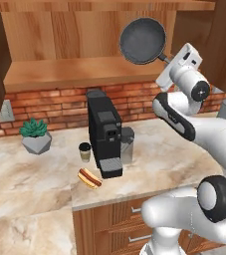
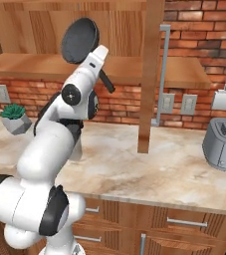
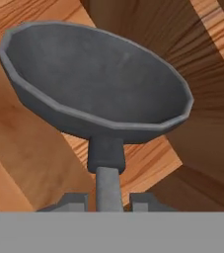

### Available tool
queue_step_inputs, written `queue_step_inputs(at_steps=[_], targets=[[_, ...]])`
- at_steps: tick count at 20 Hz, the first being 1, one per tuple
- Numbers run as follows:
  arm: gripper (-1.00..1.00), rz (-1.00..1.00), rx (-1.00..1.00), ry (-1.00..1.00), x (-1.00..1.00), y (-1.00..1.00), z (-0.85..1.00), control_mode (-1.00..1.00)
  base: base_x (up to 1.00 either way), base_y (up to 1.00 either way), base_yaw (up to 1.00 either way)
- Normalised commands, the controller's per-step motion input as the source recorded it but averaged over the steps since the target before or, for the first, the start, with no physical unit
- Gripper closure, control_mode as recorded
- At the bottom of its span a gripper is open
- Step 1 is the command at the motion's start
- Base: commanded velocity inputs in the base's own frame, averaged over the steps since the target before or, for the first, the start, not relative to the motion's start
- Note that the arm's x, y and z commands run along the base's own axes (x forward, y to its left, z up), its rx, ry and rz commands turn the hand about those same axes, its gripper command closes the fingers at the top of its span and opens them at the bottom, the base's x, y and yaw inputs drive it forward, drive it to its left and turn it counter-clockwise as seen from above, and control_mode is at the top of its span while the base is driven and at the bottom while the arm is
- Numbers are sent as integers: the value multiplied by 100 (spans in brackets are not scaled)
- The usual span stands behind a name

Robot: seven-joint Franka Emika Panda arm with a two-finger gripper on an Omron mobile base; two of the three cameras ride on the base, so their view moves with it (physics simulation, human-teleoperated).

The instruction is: Pick the pan from the cabinet and place it on the stove. Then turn on the stove burner for the pan.

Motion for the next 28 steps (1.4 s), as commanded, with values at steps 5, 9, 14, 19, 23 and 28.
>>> queue_step_inputs(at_steps=[5, 9, 14, 19, 23, 28], targets=[[100, 0, 6, 11, -72, 0, 0, -100, 0, 0, 0], [100, 0, 7, 10, -76, 0, 0, -100, 0, 0, 0], [100, 0, 7, 12, -80, 0, 0, -100, 0, 0, 0], [100, 3, 4, 15, -82, 6, 0, -100, 0, 0, 0], [100, 5, 0, 18, -80, 14, 0, -100, 0, 0, 0], [100, 7, 0, 20, -79, 17, -1, -100, 0, 0, 0]])
